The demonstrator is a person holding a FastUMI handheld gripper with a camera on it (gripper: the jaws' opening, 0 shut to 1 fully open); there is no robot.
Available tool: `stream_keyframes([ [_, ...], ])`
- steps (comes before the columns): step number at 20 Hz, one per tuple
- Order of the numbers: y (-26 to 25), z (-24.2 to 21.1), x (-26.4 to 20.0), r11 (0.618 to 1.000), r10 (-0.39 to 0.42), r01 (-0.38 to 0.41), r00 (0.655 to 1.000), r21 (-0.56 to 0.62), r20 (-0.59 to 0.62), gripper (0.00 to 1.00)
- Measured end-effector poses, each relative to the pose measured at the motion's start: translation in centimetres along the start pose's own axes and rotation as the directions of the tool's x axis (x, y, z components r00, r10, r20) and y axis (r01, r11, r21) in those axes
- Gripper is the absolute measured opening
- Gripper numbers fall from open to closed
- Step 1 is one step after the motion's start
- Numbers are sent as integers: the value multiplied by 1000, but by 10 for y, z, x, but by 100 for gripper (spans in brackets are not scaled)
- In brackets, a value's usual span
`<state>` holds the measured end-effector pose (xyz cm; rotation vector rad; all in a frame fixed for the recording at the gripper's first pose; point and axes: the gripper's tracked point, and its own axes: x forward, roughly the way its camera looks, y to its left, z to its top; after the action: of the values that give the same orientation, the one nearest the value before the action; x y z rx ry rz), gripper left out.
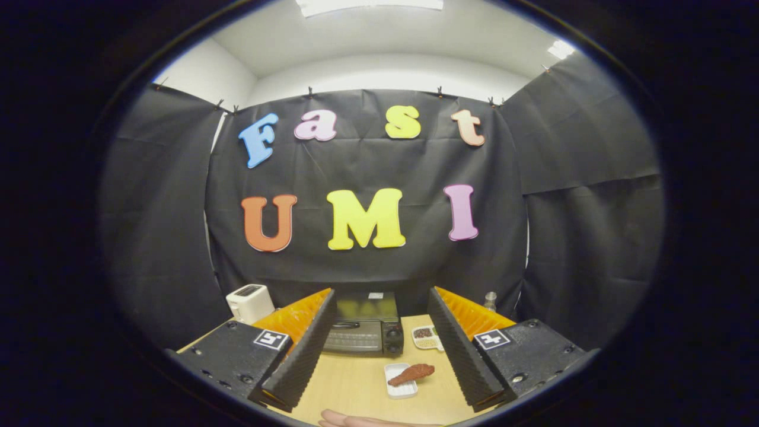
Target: Open the toaster oven, put the food inside, and close the toaster oven door.
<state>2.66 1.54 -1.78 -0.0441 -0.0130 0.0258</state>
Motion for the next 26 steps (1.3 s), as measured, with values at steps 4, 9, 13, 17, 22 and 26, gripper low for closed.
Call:
stream_keyframes([
  [4,10,-4,50,1000,25,-24,999,-9,33,98],
  [9,21,-31,133,999,27,-26,999,-28,38,98],
  [13,54,-79,188,998,44,-45,999,-48,-28,99],
  [17,90,-139,237,995,74,-83,984,-48,-165,99],
  [22,115,-194,268,997,62,-74,950,-30,-307,99],
  [26,132,-217,271,996,82,-86,925,6,-370,99],
])
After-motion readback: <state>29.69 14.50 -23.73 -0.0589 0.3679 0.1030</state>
